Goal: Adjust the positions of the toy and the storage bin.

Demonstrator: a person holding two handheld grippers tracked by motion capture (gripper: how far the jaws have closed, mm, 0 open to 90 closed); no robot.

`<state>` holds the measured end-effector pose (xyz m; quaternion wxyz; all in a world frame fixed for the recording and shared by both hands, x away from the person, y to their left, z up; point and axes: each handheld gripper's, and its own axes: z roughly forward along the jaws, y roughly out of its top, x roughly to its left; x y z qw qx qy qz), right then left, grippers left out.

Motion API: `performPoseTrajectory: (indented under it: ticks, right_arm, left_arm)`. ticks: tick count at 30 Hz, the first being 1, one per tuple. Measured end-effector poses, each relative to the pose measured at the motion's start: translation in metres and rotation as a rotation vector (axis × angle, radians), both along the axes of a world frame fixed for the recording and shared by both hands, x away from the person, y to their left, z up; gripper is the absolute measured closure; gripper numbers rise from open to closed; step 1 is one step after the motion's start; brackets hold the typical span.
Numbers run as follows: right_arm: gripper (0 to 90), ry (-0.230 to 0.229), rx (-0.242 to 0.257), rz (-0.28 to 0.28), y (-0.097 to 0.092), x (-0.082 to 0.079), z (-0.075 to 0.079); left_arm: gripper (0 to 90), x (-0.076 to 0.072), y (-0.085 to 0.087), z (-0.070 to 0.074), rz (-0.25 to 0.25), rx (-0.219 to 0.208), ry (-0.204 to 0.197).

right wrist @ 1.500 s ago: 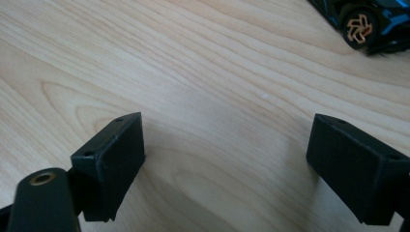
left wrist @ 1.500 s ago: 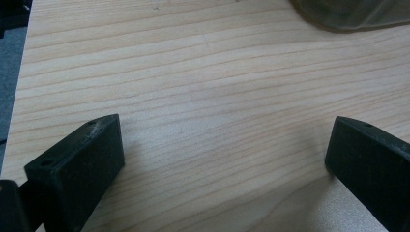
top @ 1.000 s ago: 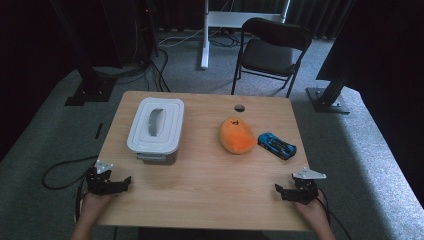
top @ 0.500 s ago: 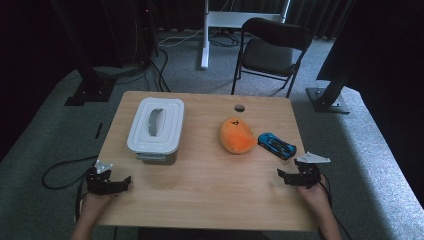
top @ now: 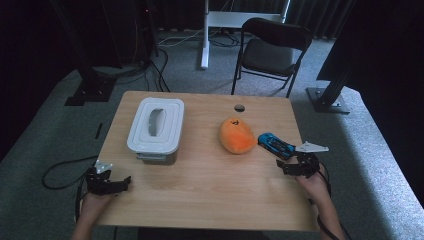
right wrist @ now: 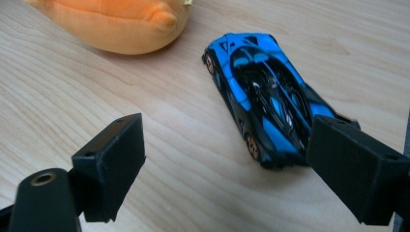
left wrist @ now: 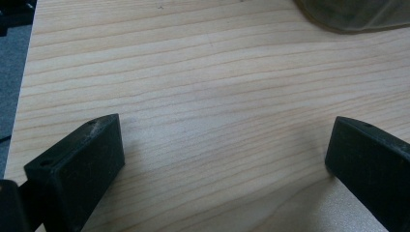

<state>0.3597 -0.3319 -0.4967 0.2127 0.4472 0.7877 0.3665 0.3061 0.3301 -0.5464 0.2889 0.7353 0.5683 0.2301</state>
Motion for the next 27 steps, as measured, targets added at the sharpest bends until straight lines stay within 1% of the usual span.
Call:
performPoseTrajectory:
  ticks: [1, 4, 9, 14, 16, 17, 19, 23, 24, 26, 27]
  right_arm:
    - [13.1, -0.004, -0.009, 0.004, 0.001, 0.002, 0.001]
    - [13.0, 0.003, -0.013, 0.02, 0.003, 0.01, 0.005]
    - [12.6, 0.017, -0.06, 0.034, 0.007, 0.024, 0.008]
    - [12.7, 0.051, -0.082, 0.039, 0.008, 0.04, 0.008]
    - [12.7, 0.076, -0.089, 0.049, 0.009, 0.046, 0.007]
    - [12.7, 0.076, -0.099, 0.05, 0.01, 0.049, 0.006]
    - [12.7, 0.099, -0.108, 0.056, 0.011, 0.056, 0.004]
    - [12.7, 0.116, -0.158, 0.066, 0.015, 0.067, 0.003]
    - [12.7, 0.128, -0.154, 0.073, 0.015, 0.069, 0.002]
    - [12.7, 0.144, -0.178, 0.075, 0.017, 0.075, 0.0]
    - [12.7, 0.158, -0.18, 0.084, 0.018, 0.077, -0.002]
  left_arm:
    - [0.6, 0.0, 0.0, 0.0, 0.001, 0.0, 0.0]
    - [0.6, 0.0, 0.0, 0.0, 0.003, -0.001, 0.0]
    - [0.7, 0.0, 0.0, 0.0, 0.003, -0.001, 0.0]
    - [0.6, 0.0, 0.0, 0.0, 0.003, -0.001, 0.0]
    - [0.7, 0.0, 0.0, 0.0, 0.003, -0.001, 0.0]
    - [0.7, 0.0, 0.0, 0.0, 0.003, 0.0, 0.0]
    - [0.7, 0.0, 0.0, 0.0, 0.002, -0.001, 0.0]
    - [0.6, 0.0, 0.0, 0.0, 0.002, -0.001, 0.0]
    - [0.7, 0.0, 0.0, 0.0, 0.002, -0.001, 0.0]
    - [0.7, 0.0, 0.0, 0.0, 0.003, -0.001, 0.0]
    - [0.7, 0.0, 0.0, 0.0, 0.003, -0.001, 0.0]
